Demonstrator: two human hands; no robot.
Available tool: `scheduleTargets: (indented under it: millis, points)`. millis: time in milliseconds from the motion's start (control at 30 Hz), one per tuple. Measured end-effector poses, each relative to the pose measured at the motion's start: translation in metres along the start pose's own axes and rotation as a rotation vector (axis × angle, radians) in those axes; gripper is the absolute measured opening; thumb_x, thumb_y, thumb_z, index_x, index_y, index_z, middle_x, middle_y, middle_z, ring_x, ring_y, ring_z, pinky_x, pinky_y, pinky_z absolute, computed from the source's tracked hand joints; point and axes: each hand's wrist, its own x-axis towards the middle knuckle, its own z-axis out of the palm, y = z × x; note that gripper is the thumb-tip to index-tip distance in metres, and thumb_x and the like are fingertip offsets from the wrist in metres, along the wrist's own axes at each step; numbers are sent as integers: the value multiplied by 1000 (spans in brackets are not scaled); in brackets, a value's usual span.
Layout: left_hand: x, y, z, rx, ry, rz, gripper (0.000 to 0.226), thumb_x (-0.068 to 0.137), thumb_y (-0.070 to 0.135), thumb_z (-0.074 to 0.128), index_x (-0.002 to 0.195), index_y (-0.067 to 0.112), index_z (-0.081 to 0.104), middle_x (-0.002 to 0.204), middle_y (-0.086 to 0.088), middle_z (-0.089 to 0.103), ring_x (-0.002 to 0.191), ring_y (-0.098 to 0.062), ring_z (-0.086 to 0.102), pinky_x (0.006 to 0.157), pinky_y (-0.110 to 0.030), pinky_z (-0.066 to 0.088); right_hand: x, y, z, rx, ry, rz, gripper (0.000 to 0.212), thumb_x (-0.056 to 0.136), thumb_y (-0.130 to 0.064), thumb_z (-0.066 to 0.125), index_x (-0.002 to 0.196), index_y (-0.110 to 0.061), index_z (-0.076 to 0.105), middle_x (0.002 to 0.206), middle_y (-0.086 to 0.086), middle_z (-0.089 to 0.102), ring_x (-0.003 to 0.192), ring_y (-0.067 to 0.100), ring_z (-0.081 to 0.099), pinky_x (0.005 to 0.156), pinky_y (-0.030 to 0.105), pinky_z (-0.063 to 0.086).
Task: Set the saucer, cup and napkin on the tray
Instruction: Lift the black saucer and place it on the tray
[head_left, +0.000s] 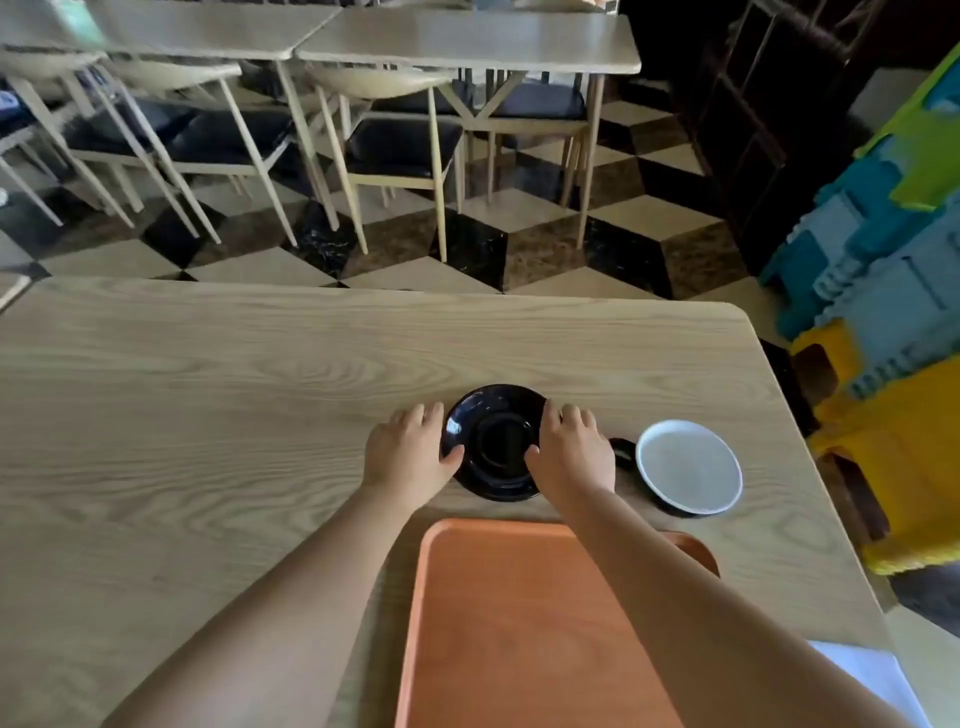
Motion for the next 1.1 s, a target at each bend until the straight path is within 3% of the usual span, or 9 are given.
scheduleTargets:
  millis: [133, 267, 367, 500, 600, 700, 833, 933, 1100]
  points:
    - [6, -2, 14, -63, -57, -71, 55, 78, 47, 60, 119, 12, 48, 105, -7, 63, 97, -29, 59, 72, -38, 48, 9, 7, 13, -18, -59, 107, 57, 91, -19, 53, 136, 1, 26, 132, 16, 47, 120, 29, 43, 83, 35, 48]
    - [2, 5, 19, -143, -43, -95, 31, 78, 37, 62, 98, 14, 55, 94, -5, 64, 90, -27, 60, 72, -36, 44, 5, 13, 24, 90, -57, 162, 37, 90, -16, 55, 121, 0, 42, 123, 16, 54, 114, 30, 48, 79, 36, 48]
    - [3, 9, 20, -413, -102, -194, 22, 78, 19, 63, 98, 10, 58, 99, -9, 64, 93, -29, 59, 75, -38, 48, 7, 12, 25, 244, -42, 206, 25, 87, -8, 56, 110, 0, 48, 114, 19, 56, 101, 34, 54, 71, 36, 44]
    - [2, 7, 22, -695, -163, -341, 30, 78, 0, 59, 107, 3, 60, 104, -17, 66, 97, -32, 61, 84, -40, 50, 6, 17, 22, 500, -15, 280, 22, 81, 2, 47, 101, -1, 54, 101, 21, 64, 86, 36, 55, 64, 32, 39]
    - [-10, -2, 17, -859, -177, -422, 39, 79, -7, 51, 115, 6, 60, 98, -18, 69, 78, -29, 67, 73, -32, 51, -8, 20, 17, 677, 48, 272, 29, 78, -1, 49, 102, -9, 62, 92, 13, 70, 87, 33, 60, 67, 30, 42]
    - [-36, -9, 5, -996, -156, -454, 45, 78, -10, 46, 111, 15, 64, 84, -7, 69, 47, -9, 63, 48, -15, 47, -31, 25, 15, 800, 61, 233, 34, 78, -4, 55, 107, -18, 64, 75, -4, 65, 71, 18, 62, 67, 27, 44]
    - [-79, -9, -6, -1064, -172, -497, 47, 80, -2, 51, 114, 27, 63, 84, -2, 66, 59, -19, 64, 52, -16, 47, -69, 34, 23, 1022, 1, 211, 41, 78, 3, 56, 107, -26, 64, 77, -6, 66, 53, 1, 66, 52, 17, 56]
    - [-110, -6, -8, -1110, -180, -503, 48, 81, -1, 54, 112, 34, 63, 78, 6, 64, 58, -16, 64, 51, -14, 47, -96, 40, 35, 1118, -55, 238, 47, 78, 5, 57, 101, -35, 65, 82, 0, 70, 56, 11, 69, 55, 29, 59]
    - [-144, 1, -2, -1069, -158, -491, 53, 83, -1, 58, 95, 50, 62, 77, 11, 62, 49, -10, 64, 47, -16, 50, -126, 51, 54, 1116, -91, 264, 45, 78, 7, 58, 104, -29, 67, 81, 3, 72, 57, 16, 69, 55, 33, 59]
